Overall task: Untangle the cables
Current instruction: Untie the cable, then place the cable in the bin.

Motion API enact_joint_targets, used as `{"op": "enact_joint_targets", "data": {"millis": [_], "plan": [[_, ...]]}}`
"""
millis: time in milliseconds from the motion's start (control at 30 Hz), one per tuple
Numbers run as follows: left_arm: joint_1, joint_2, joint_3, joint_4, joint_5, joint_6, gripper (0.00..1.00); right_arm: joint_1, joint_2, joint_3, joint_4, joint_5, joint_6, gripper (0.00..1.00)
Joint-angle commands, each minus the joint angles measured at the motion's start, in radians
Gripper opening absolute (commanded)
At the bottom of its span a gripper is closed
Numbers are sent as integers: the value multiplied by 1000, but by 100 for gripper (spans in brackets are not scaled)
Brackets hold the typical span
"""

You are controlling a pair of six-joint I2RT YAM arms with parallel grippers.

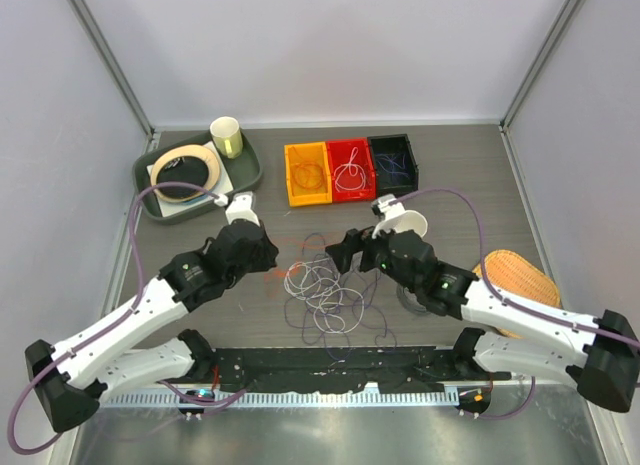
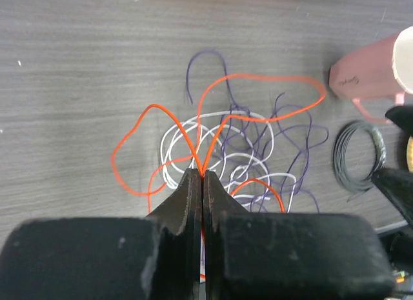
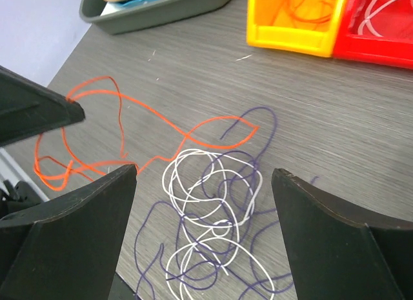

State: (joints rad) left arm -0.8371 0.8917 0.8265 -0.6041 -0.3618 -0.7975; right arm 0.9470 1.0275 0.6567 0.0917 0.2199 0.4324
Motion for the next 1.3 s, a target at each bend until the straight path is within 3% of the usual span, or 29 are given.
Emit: {"op": "enact_joint_targets", "data": {"millis": [0, 333, 667, 933, 1100, 1267], "plan": [[3, 73, 135, 23, -101, 41, 0, -2, -139, -77, 43, 153, 25, 92], [62, 257, 437, 79, -151, 162, 0, -2, -336, -199, 40, 295, 68, 93], [271, 453, 582, 231, 31, 156, 0, -2, -474, -265, 19, 506, 134, 96], [326, 650, 762, 193, -94, 132, 0, -2, -609, -338, 82, 547, 92, 96], [329, 776, 894, 80, -252, 77, 0, -2, -633, -339, 57, 579, 83, 96], [331, 872, 965, 90, -261, 26, 0, -2, -641, -339, 45, 590, 83, 96]]}}
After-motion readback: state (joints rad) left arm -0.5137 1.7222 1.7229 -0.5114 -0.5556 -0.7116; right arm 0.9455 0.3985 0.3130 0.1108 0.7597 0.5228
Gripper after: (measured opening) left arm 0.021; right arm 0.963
